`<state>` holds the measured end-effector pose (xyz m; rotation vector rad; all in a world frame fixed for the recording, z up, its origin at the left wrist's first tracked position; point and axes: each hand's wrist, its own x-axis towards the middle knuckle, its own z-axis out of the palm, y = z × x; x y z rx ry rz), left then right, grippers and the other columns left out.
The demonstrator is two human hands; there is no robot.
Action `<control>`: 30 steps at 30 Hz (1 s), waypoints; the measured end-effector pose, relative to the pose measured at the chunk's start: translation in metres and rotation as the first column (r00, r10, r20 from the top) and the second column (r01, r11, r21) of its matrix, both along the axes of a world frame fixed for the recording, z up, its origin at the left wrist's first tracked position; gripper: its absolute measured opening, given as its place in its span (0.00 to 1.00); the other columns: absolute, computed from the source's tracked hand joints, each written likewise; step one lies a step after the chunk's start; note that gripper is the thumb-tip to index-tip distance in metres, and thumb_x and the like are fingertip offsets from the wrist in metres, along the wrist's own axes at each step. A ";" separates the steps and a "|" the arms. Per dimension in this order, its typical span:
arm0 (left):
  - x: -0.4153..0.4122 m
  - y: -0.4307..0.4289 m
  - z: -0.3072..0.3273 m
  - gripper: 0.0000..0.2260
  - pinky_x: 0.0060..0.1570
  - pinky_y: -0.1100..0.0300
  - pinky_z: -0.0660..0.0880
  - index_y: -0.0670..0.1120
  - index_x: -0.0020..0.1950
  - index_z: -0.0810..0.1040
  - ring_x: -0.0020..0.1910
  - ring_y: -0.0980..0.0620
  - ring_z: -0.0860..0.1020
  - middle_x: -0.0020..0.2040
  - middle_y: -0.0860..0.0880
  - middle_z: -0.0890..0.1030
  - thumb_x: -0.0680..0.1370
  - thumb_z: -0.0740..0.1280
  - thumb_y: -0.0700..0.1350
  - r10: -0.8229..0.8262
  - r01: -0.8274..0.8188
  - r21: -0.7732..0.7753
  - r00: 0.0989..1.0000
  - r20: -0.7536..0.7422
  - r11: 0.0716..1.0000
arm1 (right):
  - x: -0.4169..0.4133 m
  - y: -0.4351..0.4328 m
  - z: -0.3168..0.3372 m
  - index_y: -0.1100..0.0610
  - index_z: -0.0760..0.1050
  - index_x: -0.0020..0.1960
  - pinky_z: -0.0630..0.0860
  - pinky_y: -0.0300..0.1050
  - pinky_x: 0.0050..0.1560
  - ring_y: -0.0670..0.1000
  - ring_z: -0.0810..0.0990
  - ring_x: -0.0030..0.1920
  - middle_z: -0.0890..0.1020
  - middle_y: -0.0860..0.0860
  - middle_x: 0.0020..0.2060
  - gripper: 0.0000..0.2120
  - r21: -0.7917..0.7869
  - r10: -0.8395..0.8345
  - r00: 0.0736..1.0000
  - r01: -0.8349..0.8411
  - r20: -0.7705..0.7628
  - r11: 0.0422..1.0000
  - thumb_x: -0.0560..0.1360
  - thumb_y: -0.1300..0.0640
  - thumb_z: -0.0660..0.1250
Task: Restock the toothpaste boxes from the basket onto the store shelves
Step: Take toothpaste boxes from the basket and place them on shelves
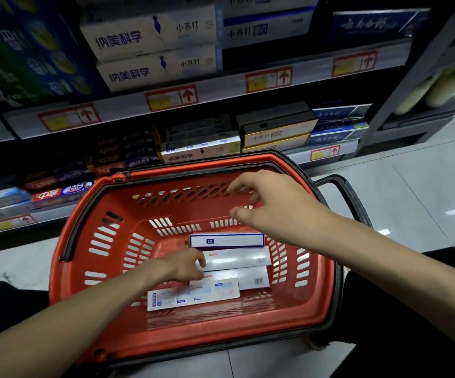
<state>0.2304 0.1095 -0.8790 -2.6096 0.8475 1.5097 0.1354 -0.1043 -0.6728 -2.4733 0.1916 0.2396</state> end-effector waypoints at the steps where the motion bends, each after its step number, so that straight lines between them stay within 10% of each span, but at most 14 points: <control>1: -0.002 0.000 -0.004 0.19 0.53 0.58 0.73 0.51 0.70 0.77 0.61 0.47 0.79 0.65 0.48 0.80 0.79 0.69 0.51 -0.057 0.057 0.030 0.998 0.000 0.998 | -0.001 0.000 0.000 0.47 0.77 0.69 0.68 0.38 0.53 0.40 0.72 0.53 0.79 0.43 0.63 0.19 -0.006 0.003 1.000 -0.003 -0.002 1.000 0.79 0.48 0.71; 7: -0.025 0.002 -0.024 0.20 0.58 0.50 0.78 0.49 0.69 0.75 0.61 0.42 0.80 0.65 0.44 0.81 0.78 0.68 0.53 -0.381 0.369 0.225 0.925 0.008 0.902 | 0.001 0.000 -0.004 0.45 0.75 0.70 0.70 0.39 0.55 0.44 0.77 0.59 0.77 0.45 0.63 0.20 -0.005 -0.002 1.000 0.001 -0.030 1.000 0.79 0.47 0.71; 17: -0.012 0.025 -0.037 0.40 0.73 0.49 0.67 0.54 0.80 0.63 0.73 0.46 0.71 0.77 0.51 0.71 0.73 0.70 0.70 0.020 0.035 0.260 0.979 -0.204 0.965 | 0.012 0.008 -0.011 0.45 0.72 0.73 0.74 0.44 0.60 0.47 0.77 0.61 0.76 0.45 0.65 0.23 -0.008 -0.028 1.000 0.028 -0.013 1.000 0.79 0.46 0.70; 30: 0.000 0.026 -0.011 0.39 0.65 0.51 0.72 0.56 0.76 0.70 0.67 0.45 0.77 0.70 0.50 0.79 0.70 0.72 0.72 -0.241 0.238 0.175 0.970 -0.001 0.955 | 0.021 0.014 -0.006 0.45 0.72 0.73 0.68 0.39 0.54 0.46 0.76 0.57 0.75 0.46 0.65 0.22 -0.020 -0.004 1.000 0.003 -0.012 1.000 0.80 0.46 0.68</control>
